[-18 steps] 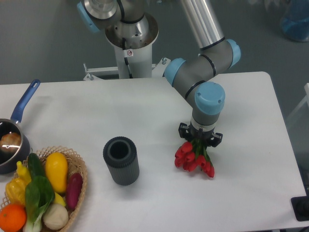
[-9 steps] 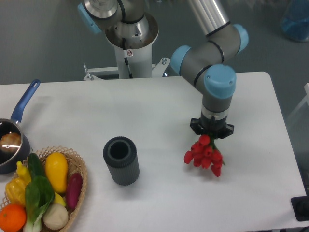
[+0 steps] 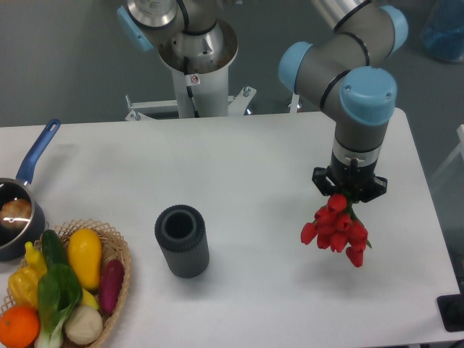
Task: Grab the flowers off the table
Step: 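Lift the gripped red tulips up off the table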
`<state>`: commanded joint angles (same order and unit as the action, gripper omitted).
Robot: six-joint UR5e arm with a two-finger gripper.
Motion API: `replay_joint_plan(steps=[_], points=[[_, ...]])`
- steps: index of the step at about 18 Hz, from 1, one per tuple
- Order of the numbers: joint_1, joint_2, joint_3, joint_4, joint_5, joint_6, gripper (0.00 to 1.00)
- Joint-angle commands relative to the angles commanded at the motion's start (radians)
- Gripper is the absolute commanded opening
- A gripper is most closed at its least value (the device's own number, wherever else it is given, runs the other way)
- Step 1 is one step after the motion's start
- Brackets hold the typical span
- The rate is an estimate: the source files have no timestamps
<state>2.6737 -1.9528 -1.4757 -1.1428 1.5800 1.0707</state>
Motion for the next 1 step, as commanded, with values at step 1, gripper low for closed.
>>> replay_joint_plan(steps=[1], points=[[0.0, -0.002, 0.0, -0.002, 0.002, 0.0, 0.0]])
